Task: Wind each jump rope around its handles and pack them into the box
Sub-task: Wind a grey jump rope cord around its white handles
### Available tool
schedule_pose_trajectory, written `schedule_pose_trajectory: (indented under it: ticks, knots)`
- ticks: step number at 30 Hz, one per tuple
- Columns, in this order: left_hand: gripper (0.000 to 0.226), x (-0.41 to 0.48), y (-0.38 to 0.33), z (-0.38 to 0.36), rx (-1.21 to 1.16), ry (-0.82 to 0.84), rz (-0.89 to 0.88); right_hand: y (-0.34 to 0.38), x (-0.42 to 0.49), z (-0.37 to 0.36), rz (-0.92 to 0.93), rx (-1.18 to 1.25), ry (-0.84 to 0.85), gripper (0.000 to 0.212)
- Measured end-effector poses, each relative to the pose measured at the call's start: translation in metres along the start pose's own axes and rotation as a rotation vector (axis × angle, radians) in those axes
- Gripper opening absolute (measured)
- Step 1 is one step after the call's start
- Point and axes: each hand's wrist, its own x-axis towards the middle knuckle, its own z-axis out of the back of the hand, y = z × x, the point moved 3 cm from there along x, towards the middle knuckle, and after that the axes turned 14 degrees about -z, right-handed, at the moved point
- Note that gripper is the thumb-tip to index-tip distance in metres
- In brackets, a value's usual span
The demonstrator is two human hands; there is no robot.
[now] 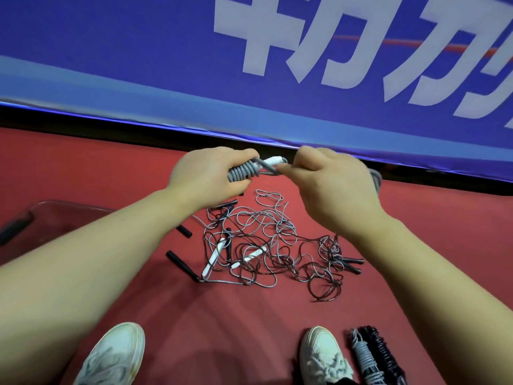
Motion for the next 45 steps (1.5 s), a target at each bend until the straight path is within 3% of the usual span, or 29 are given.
schedule_pose_trajectory:
  ticks: [4,7,9,11,13,15,17,19,21,23,25,28,33,40,45]
  knots:
    - [0.036,0.002,0.004,0.005,-0.076,-0.056,0.058,0.007,0.000,-0.002,-0.031,-0.060,-0.143,0.017]
    - [0.036,-0.001,0.013,0.009,-0.114,-0.121,0.123,0.019,-0.011,-0.024,-0.053,0.046,-0.064,0.014]
    - [0.035,-0.004,0.015,0.008,-0.112,-0.117,0.118,0.018,-0.012,-0.029,-0.283,0.279,0.027,0.022]
    - [0.035,-0.005,0.015,0.006,-0.084,-0.117,0.092,0.011,-0.008,-0.033,-0.673,0.597,0.264,0.013]
    - [0.036,-0.003,0.013,0.005,-0.015,-0.134,0.047,0.001,-0.004,-0.045,-0.996,0.929,0.612,0.032]
    - [0.040,-0.003,0.010,0.007,0.036,-0.159,0.006,-0.002,-0.004,-0.054,-1.159,1.223,0.863,0.038]
    - [0.044,-0.004,0.006,0.008,0.047,-0.166,-0.016,0.001,-0.005,-0.056,-1.235,1.355,0.946,0.030]
    - [0.037,-0.005,0.006,0.007,0.028,-0.169,0.001,0.003,-0.007,-0.057,-1.217,1.334,0.852,0.023]
    - [0.033,-0.004,0.009,0.008,-0.045,-0.168,0.083,0.003,-0.003,-0.052,-1.101,1.219,0.623,0.020]
    - [0.037,-0.002,0.011,0.008,-0.223,-0.187,0.179,0.003,0.003,-0.049,-0.938,0.991,0.406,0.019]
    - [0.037,0.001,0.010,0.005,-0.496,-0.219,0.241,0.006,0.004,-0.052,-0.871,0.953,0.325,0.020]
    - [0.025,0.002,0.005,0.000,-0.892,-0.246,0.301,0.008,0.002,-0.061,-0.875,1.106,0.381,0.025]
    - [0.011,0.001,-0.002,-0.002,-1.281,-0.213,0.356,-0.001,0.000,-0.062,-0.798,1.153,0.414,0.020]
    - [0.028,-0.002,-0.007,-0.008,-1.447,-0.168,0.356,-0.010,-0.002,-0.061,-0.859,1.223,0.437,0.012]
    - [0.023,-0.001,-0.011,-0.004,-1.469,-0.218,0.396,-0.016,-0.002,-0.061,-0.896,1.301,0.455,0.011]
